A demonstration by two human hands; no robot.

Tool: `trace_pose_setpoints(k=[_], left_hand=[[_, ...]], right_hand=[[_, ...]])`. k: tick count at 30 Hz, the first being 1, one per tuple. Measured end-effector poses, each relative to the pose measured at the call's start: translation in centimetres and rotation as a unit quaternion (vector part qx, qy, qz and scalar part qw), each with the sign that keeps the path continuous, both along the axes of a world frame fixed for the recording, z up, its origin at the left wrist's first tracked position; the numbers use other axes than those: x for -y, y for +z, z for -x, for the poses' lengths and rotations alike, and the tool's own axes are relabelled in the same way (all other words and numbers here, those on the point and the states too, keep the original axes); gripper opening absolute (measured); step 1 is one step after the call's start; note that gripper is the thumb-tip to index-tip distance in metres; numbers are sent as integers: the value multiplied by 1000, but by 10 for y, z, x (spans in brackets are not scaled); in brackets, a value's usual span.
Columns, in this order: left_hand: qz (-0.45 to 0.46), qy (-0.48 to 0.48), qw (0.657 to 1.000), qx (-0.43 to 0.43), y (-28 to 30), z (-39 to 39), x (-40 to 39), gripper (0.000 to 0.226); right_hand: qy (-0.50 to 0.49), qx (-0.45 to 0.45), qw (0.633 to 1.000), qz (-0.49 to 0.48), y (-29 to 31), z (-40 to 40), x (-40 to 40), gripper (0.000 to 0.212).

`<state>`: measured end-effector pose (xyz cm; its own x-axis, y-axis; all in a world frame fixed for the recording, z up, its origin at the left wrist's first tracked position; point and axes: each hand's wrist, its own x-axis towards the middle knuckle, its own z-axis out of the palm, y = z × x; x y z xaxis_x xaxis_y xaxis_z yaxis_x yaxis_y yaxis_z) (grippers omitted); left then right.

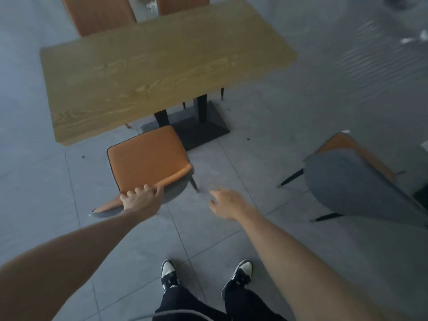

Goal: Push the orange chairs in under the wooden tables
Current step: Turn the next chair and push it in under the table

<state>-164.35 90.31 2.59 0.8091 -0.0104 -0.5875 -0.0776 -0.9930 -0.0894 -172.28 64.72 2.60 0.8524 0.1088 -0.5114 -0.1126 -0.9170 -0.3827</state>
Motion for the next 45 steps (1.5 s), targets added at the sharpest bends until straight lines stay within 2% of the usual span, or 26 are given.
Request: trace_pose_setpoints(k=[2, 3, 5, 6, 7, 9, 14, 17, 19, 22, 26, 28, 30, 33, 35, 38, 42, 45], left_hand=[[-12, 38, 999, -3, 11, 11, 57, 90], [-15, 49, 999, 4, 12, 12, 83, 99], [9, 9, 1000, -1, 19, 7, 143, 89], [57, -35, 997, -24, 21, 5, 170, 75], [124, -94, 986, -52, 29, 6, 233, 65], [202, -163, 961, -92, 41, 15, 310, 64], [251, -269, 929, -48, 64, 47, 395, 66], [305, -327, 894, -31, 73, 51, 467, 61], [338, -344, 875, -44, 72, 51, 511, 63], [344, -352, 867, -71, 56, 43, 565, 70], [335, -369, 863, -85, 29, 30, 613, 71], [315, -386, 862, -96, 17, 26, 632, 68], [285, -411, 858, -115, 2, 26, 647, 65], [236, -482, 838, -96, -22, 28, 665, 61], [228, -505, 830, -63, -30, 28, 670, 64], [227, -520, 823, -25, -31, 27, 674, 62], [205, -514, 833, 11, -30, 27, 679, 87], [212, -513, 832, 16, -35, 25, 679, 91]], right_hand=[[-36, -16, 999, 21, 12, 28, 58, 51], [-55, -5, 998, 31, 20, 40, 91, 50], [-110, 16, 993, 51, 38, 58, 159, 47], [-143, 20, 988, 57, 45, 65, 190, 48], [-199, 23, 978, 67, 54, 86, 247, 50], [-261, 29, 961, 88, 60, 106, 308, 51], [-307, 102, 935, 144, 72, 118, 349, 50], [-360, 123, 905, 191, 65, 130, 391, 53], [-396, 124, 884, 215, 54, 136, 412, 54], [-449, 112, 856, 232, 39, 140, 433, 60], [-504, 114, 824, 232, 10, 135, 453, 64], [-524, 67, 817, 231, -8, 136, 460, 63], [-528, 11, 827, 193, -18, 140, 466, 66], [-500, 43, 848, 170, -19, 144, 476, 59], [-498, 53, 848, 176, -22, 145, 479, 54], [-501, 48, 840, 203, -26, 143, 476, 57], [-486, 54, 844, 218, -24, 142, 478, 65], [-486, 88, 844, 210, -24, 142, 479, 64]])
